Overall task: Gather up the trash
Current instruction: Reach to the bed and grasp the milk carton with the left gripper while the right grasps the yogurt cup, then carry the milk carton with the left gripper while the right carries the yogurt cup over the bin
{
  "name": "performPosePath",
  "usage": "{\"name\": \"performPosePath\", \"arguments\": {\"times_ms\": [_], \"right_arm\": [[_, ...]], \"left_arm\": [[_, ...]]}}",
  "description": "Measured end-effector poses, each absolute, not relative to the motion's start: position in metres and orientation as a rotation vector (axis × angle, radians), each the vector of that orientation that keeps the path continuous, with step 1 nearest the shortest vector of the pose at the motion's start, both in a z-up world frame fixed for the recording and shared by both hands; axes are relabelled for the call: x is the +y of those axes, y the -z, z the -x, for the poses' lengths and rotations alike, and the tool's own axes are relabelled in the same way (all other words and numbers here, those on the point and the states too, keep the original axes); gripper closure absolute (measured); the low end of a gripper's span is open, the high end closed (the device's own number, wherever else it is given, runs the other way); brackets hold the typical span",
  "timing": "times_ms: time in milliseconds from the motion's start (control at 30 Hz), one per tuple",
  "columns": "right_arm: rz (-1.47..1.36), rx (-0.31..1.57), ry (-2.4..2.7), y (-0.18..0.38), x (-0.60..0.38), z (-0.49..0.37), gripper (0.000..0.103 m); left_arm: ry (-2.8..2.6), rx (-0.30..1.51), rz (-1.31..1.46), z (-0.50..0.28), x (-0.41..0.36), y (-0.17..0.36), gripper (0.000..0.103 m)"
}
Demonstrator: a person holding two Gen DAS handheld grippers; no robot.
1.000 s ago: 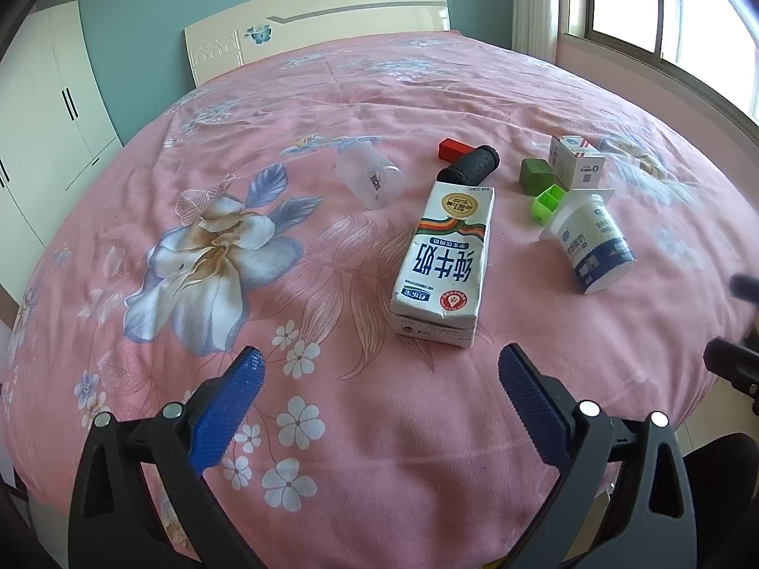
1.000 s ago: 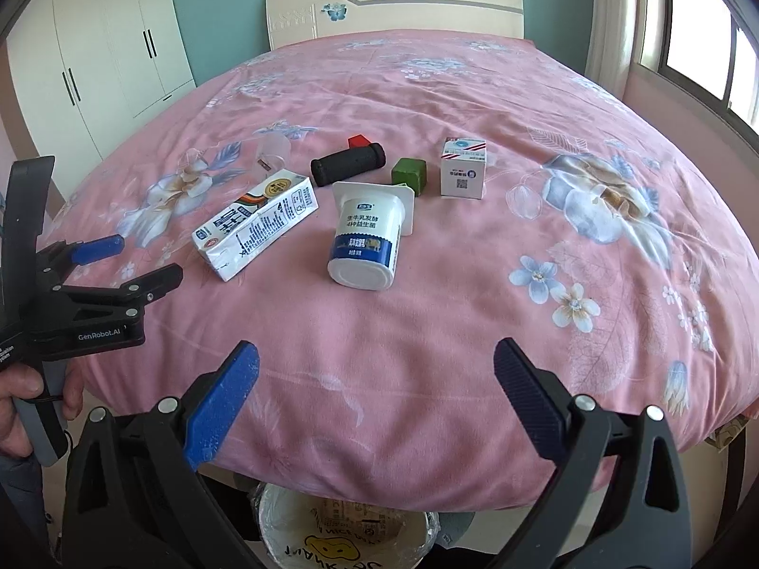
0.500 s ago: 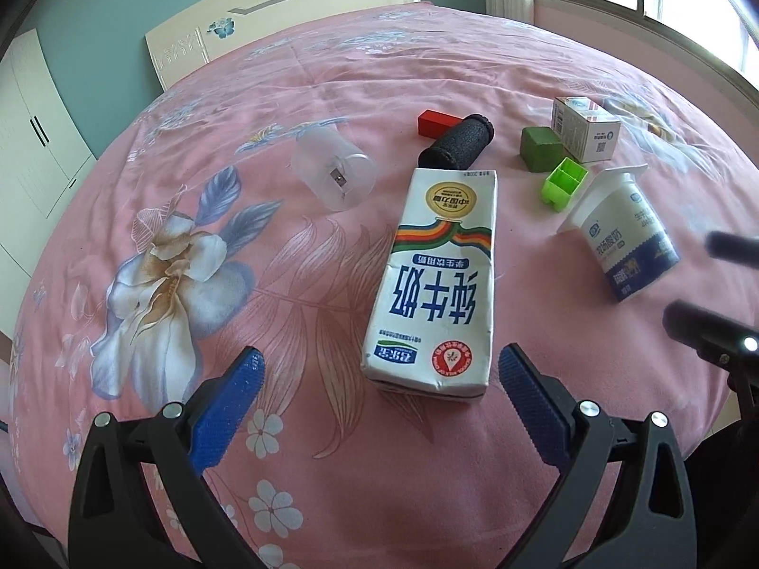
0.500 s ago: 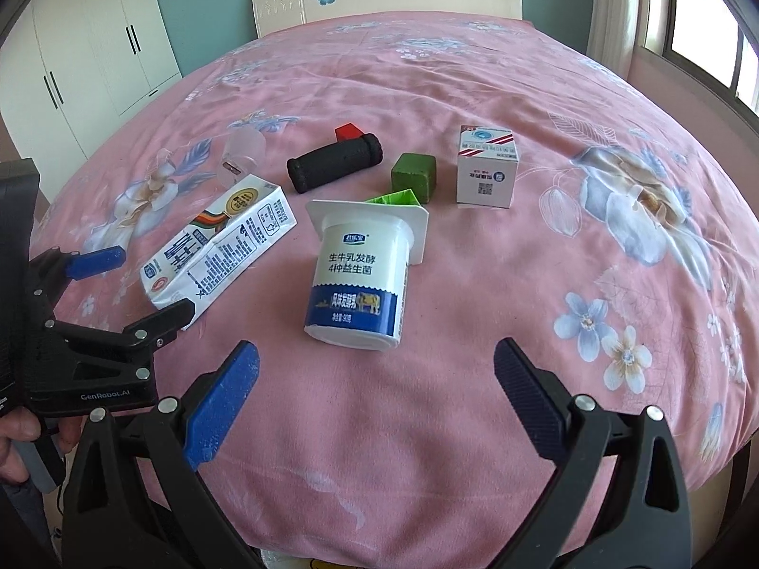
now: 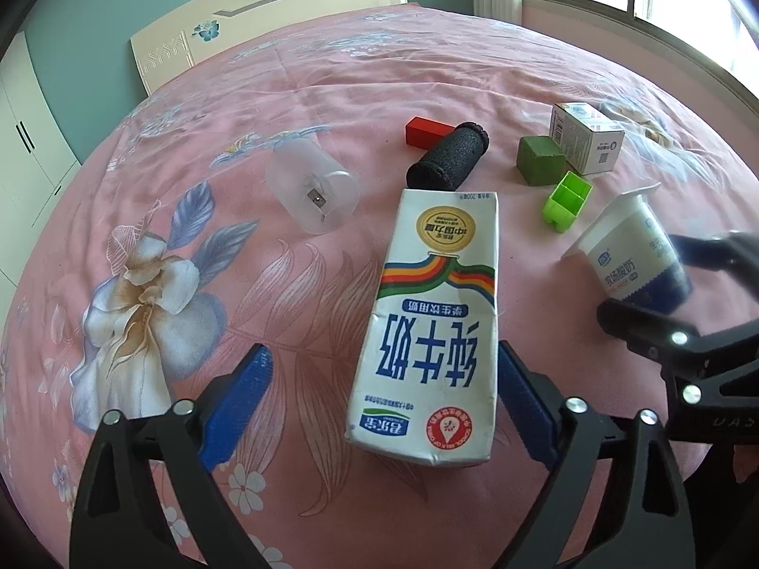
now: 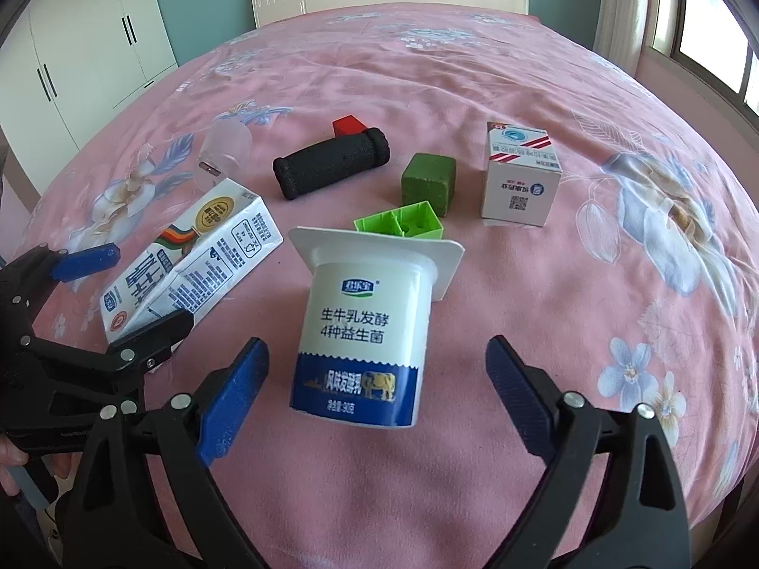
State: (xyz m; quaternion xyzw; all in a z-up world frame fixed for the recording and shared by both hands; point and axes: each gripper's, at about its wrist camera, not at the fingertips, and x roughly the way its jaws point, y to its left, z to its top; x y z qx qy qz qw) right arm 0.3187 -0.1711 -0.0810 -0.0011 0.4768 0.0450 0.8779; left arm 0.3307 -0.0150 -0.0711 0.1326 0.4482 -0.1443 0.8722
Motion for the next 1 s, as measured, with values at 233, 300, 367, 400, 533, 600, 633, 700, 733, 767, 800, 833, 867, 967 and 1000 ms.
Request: {"name": "performPosePath", "arguments": {"times_ms": [233, 300, 367, 400, 533, 600, 633, 700, 733, 767, 800, 833, 867, 967, 1000], "right_arm": [[0.028, 1.008, -0.110, 0.086, -0.171, -0.325, 0.055], [0.034, 1.009, -0.117, 0.087, -0.172, -0.325, 0.055], [0.030, 1.006, -0.122, 0.086, -0.173, -0.325, 0.055], [0.030, 1.007, -0.128, 0.086, -0.173, -0.324, 0.055], [0.033, 1.004, -0.138, 0.085, -0.176, -0.319, 0.055], [0.028, 1.003, -0.146, 0.084, -0.178, -0.315, 0.055], [0.025, 1.001, -0.147, 0.083, -0.179, -0.313, 0.055], [0.013, 1.002, -0.152, 0.082, -0.182, -0.310, 0.056], [0.009, 0.998, -0.158, 0.080, -0.183, -0.307, 0.056], [0.006, 0.993, -0.160, 0.079, -0.185, -0.305, 0.056], [0.005, 0.990, -0.165, 0.077, -0.186, -0.302, 0.056], [0.004, 0.988, -0.171, 0.074, -0.186, -0.300, 0.056], [0.003, 0.980, -0.175, 0.071, -0.187, -0.296, 0.056], [0.010, 0.961, -0.180, 0.063, -0.190, -0.285, 0.056], [0.013, 0.955, -0.180, 0.060, -0.191, -0.281, 0.056]], "left_arm": [[0.327, 0.949, -0.276, -0.331, -0.023, 0.074, 0.043], [0.331, 0.943, -0.278, -0.329, -0.024, 0.073, 0.049], [0.330, 0.940, -0.285, -0.328, -0.025, 0.072, 0.053], [0.327, 0.934, -0.292, -0.327, -0.026, 0.072, 0.054], [0.322, 0.923, -0.323, -0.321, -0.029, 0.072, 0.054], [0.323, 0.926, -0.320, -0.318, -0.029, 0.071, 0.054], [0.322, 0.926, -0.316, -0.317, -0.029, 0.070, 0.054], [0.329, 0.929, -0.318, -0.313, -0.029, 0.069, 0.054], [0.328, 0.930, -0.324, -0.311, -0.029, 0.069, 0.054], [0.329, 0.931, -0.327, -0.309, -0.029, 0.069, 0.054], [0.334, 0.932, -0.326, -0.307, -0.029, 0.068, 0.054], [0.334, 0.930, -0.324, -0.304, -0.028, 0.066, 0.054], [0.334, 0.928, -0.324, -0.301, -0.028, 0.064, 0.054], [0.336, 0.915, -0.327, -0.289, -0.028, 0.057, 0.054], [0.341, 0.911, -0.329, -0.285, -0.028, 0.054, 0.054]]}}
